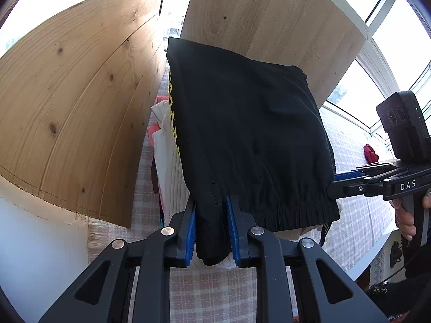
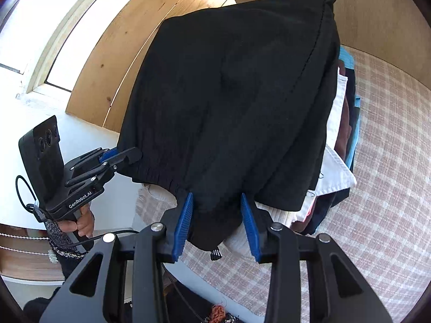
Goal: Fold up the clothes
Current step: 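Lower the folded pants onto the top of the clothes stack with both grippers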
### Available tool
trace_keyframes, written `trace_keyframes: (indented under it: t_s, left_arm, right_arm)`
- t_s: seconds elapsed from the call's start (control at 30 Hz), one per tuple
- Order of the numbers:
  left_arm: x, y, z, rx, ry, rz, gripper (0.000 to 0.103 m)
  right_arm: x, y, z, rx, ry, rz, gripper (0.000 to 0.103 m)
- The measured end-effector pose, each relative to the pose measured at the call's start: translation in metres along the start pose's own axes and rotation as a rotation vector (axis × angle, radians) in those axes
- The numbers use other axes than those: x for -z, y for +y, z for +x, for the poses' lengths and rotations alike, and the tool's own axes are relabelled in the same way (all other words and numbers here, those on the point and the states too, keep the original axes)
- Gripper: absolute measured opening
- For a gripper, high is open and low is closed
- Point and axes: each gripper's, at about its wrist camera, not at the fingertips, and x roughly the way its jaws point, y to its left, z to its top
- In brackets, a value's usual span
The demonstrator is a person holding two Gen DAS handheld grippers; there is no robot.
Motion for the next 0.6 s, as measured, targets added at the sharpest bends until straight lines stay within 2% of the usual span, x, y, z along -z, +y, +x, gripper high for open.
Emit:
trace_keyframes:
  t_s: [0.1,0.17,0.33,0.37,0.4,0.47,0.5,0.57,0.6]
  left_arm:
    - [-0.002,0.002,0.000,0.019,0.000,-0.002,0.010]
    - [-0.005,0.005,0.002,0.027,0.002,-0.009,0.009]
    - [-0.006,-0.004,-0.007,0.072,-0.020,-0.016,0.008]
    - [-0.005,-0.008,-0.004,0.069,-0.005,0.000,0.011]
    - [-0.004,-0.013,-0.001,0.067,0.010,0.015,0.018]
    - [0.000,-0.014,0.016,0.031,0.061,0.028,0.025]
    - [0.002,-0.013,0.018,0.023,0.068,0.022,0.025]
    - [0.004,-0.011,0.022,0.007,0.084,0.011,0.025]
    - [0.005,-0.010,0.013,-0.007,0.065,0.017,0.025]
  right_arm:
    - [0.002,0.010,-0.003,0.044,-0.022,-0.100,0.012]
    - [0.003,0.008,-0.010,0.058,-0.033,-0.114,0.008]
    - [0.011,-0.003,-0.035,0.100,-0.058,-0.114,0.007]
    - [0.012,-0.008,-0.031,0.124,-0.037,-0.108,0.007]
    - [0.013,-0.013,-0.027,0.132,-0.016,-0.091,0.007]
    - [0.014,-0.023,-0.019,0.135,0.028,-0.046,0.019]
    - [0.014,-0.024,-0.023,0.129,0.031,-0.036,0.021]
    - [0.016,-0.020,-0.041,0.126,-0.001,-0.049,0.021]
    - [0.017,-0.014,-0.056,0.155,-0.058,-0.080,0.021]
